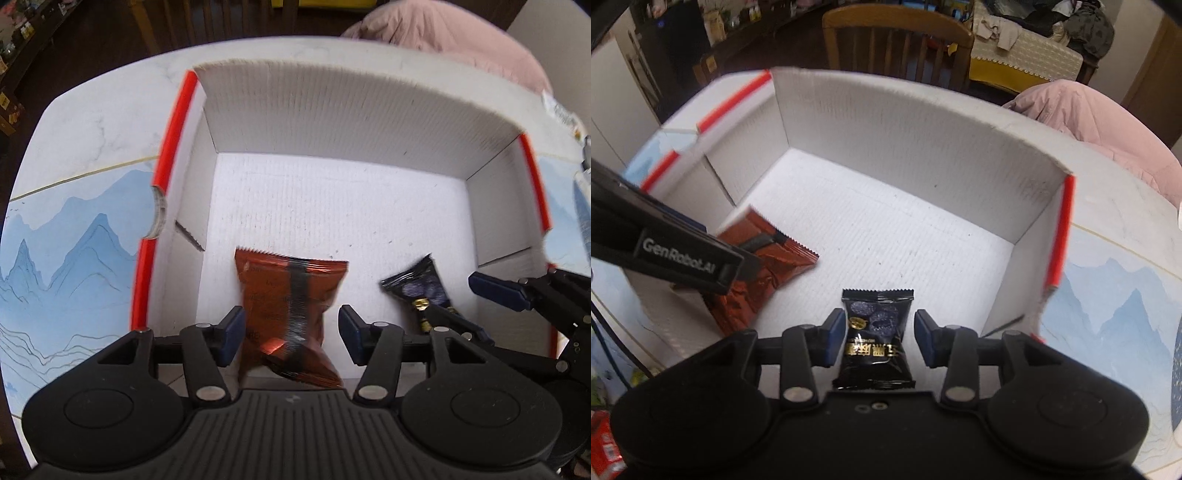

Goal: Organize snacks
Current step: 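Carry both packs into the red box and open both tools, then lift both tools out of the box back toward the snacks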

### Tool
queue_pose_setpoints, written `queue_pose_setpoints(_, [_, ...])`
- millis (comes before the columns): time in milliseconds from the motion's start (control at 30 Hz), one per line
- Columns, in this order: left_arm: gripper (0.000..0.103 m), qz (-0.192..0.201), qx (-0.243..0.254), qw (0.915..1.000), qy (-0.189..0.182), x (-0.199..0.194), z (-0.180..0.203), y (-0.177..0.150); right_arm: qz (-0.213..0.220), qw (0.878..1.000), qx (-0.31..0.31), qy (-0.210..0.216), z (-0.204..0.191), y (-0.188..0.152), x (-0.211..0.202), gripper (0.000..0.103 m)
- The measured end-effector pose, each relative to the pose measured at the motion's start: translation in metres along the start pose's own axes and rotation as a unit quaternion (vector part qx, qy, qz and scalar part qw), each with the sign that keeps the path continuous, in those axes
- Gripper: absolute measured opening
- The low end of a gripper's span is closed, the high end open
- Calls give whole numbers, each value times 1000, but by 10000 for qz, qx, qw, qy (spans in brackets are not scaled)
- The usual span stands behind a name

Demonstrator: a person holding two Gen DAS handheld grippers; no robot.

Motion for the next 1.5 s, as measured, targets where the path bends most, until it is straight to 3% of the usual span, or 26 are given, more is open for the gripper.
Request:
queue_pose_setpoints(333, [54, 451, 108, 9982, -369, -56, -3, -25, 528, 9980, 336, 19, -4, -5, -59, 50])
queue_pose_setpoints(633, [54, 767, 131, 9939, -780, -112, -19, -61, 994, 9938, 506, 26, -30, -20, -114, 64])
queue_pose_setpoints(800, [54, 1026, 39, 9897, -993, -141, -36, -84, 1306, 9896, 608, 44, -47, -30, -145, 66])
queue_pose_setpoints(967, [55, 1288, 58, 9858, -1076, -165, -50, -109, 1643, 9844, 623, 56, -69, -37, -176, 76])
queue_pose_setpoints(1367, [60, 2251, 224, 9634, -1441, -222, -84, -179, 2430, 9687, 498, -49, -122, -67, -232, 90])
queue_pose_setpoints(1500, [69, 2515, 279, 9556, -1509, -232, -92, -201, 2607, 9642, 478, -113, -137, -77, -236, 93])
Point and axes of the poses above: each gripper's, at about its wrist camera, not at the fingertips, and x roughly the way its jaws point, z to its right, y to its top, the point moved 5 cm from there along x, roughly the way its jaws point, and after that the axes turned 15 degrees about -x, right-handed, at the moved point
